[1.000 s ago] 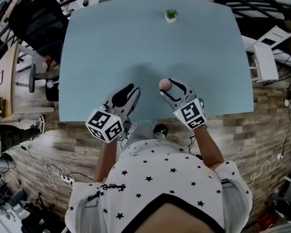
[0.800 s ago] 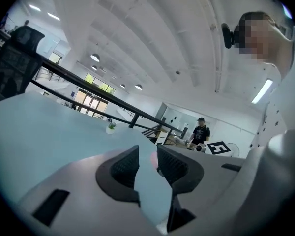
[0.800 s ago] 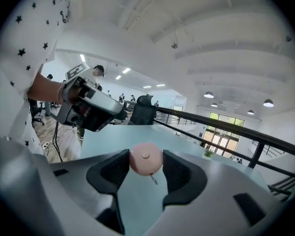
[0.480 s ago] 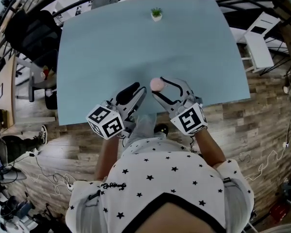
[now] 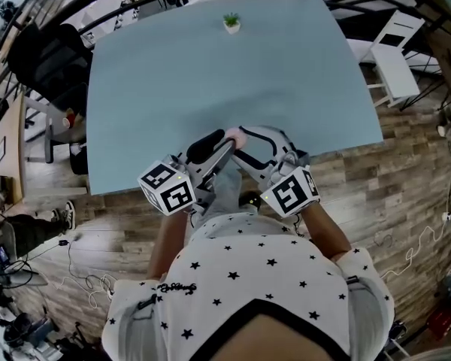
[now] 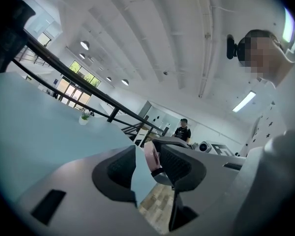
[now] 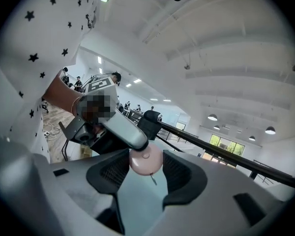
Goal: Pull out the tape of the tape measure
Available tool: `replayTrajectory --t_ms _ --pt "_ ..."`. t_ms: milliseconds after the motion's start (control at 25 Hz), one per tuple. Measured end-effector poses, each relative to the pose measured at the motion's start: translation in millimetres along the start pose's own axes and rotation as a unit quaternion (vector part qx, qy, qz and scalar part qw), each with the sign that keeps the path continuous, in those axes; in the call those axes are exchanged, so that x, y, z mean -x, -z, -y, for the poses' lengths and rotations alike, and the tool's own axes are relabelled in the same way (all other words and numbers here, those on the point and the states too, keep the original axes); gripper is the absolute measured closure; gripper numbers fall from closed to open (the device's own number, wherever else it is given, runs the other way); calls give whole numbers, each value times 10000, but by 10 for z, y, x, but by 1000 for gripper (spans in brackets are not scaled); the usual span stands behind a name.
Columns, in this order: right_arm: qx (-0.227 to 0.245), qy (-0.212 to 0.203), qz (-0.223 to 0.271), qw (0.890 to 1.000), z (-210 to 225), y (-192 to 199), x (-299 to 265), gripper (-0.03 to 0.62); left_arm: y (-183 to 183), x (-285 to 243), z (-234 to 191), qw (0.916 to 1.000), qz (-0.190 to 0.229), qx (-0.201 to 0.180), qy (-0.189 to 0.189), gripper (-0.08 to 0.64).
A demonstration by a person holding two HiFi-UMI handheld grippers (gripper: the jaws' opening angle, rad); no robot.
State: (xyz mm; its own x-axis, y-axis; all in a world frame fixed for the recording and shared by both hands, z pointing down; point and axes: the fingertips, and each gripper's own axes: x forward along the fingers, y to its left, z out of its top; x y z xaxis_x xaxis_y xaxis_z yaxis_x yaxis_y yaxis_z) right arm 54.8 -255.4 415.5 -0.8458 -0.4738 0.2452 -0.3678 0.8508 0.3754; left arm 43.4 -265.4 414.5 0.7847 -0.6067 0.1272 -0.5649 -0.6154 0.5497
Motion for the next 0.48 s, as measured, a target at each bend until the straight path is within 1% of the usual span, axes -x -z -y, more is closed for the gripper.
replayTrajectory --t_ms 120,280,320,480 --pt "129 9 75 9999 -38 -61 57 380 20 -28 84 9999 29 7 103 396" --pt "281 97 58 9995 -81 -112 90 380 -3 -3 168 9996 145 68 248 446" --pt "299 124 59 9995 -83 -122 95 380 -11 4 185 9994 173 78 297 459" --pt "260 204 102 9994 -102 -147 135 379 -19 22 246 9988 251 183 391 471"
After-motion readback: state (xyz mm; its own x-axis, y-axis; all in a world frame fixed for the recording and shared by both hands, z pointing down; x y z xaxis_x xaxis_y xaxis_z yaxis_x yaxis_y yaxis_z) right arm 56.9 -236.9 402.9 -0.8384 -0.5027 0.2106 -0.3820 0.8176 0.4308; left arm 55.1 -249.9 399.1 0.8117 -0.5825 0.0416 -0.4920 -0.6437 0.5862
